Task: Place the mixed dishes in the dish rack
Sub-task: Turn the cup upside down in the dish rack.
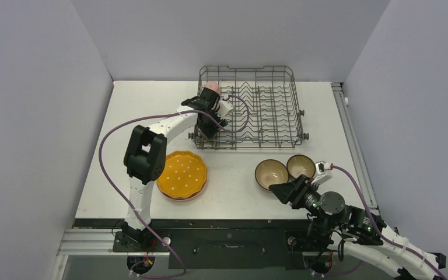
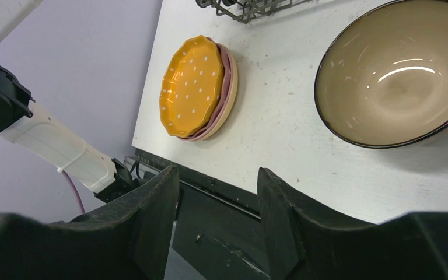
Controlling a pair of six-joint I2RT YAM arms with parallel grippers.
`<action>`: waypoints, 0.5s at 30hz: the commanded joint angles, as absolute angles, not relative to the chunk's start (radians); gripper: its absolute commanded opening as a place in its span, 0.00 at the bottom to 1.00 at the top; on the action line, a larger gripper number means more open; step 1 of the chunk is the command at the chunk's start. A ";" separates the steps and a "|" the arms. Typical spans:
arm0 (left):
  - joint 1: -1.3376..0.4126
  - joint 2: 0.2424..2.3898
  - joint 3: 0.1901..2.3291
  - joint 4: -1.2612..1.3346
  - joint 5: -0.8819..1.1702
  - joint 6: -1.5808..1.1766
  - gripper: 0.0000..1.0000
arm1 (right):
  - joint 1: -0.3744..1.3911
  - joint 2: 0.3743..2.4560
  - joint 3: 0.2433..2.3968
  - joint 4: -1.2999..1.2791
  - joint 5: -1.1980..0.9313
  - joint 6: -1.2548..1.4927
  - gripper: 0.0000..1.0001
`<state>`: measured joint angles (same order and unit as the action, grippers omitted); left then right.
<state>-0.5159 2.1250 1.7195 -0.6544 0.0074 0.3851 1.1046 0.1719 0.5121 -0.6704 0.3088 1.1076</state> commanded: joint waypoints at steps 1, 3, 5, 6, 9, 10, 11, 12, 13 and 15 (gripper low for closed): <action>-0.530 2.108 1.758 -0.699 0.051 0.381 0.53 | 1.098 0.158 0.518 -0.673 0.326 1.103 0.48; -0.531 2.109 1.761 -0.703 0.051 0.382 0.82 | 1.098 0.158 0.519 -0.673 0.328 1.103 0.48; -0.532 2.109 1.763 -0.707 0.051 0.383 0.99 | 1.098 0.158 0.521 -0.675 0.327 1.103 0.48; -0.532 2.110 1.763 -0.708 0.054 0.383 0.98 | 1.098 0.158 0.520 -0.675 0.328 1.103 0.48; -0.534 2.112 1.763 -0.712 0.052 0.385 0.96 | 1.098 0.158 0.521 -0.676 0.328 1.103 0.48; -0.534 2.111 1.764 -0.713 0.050 0.384 0.96 | 1.098 0.158 0.522 -0.677 0.328 1.103 0.48; -0.534 2.108 1.763 -0.712 0.050 0.384 0.96 | 1.098 0.157 0.522 -0.677 0.328 1.103 0.48; -0.534 2.107 1.763 -0.712 0.049 0.384 0.96 | 1.098 0.157 0.522 -0.677 0.328 1.103 0.48; -0.534 2.104 1.763 -0.712 0.049 0.383 0.96 | 1.099 0.157 0.522 -0.677 0.327 1.104 0.48; -0.536 2.098 1.763 -0.713 0.047 0.382 0.96 | 1.098 0.156 0.523 -0.678 0.327 1.105 0.48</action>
<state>-0.5240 2.1193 1.7466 -0.6617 0.0193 0.3748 1.1046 0.1631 0.5121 -0.6762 0.3088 1.1080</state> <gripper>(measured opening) 0.965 0.482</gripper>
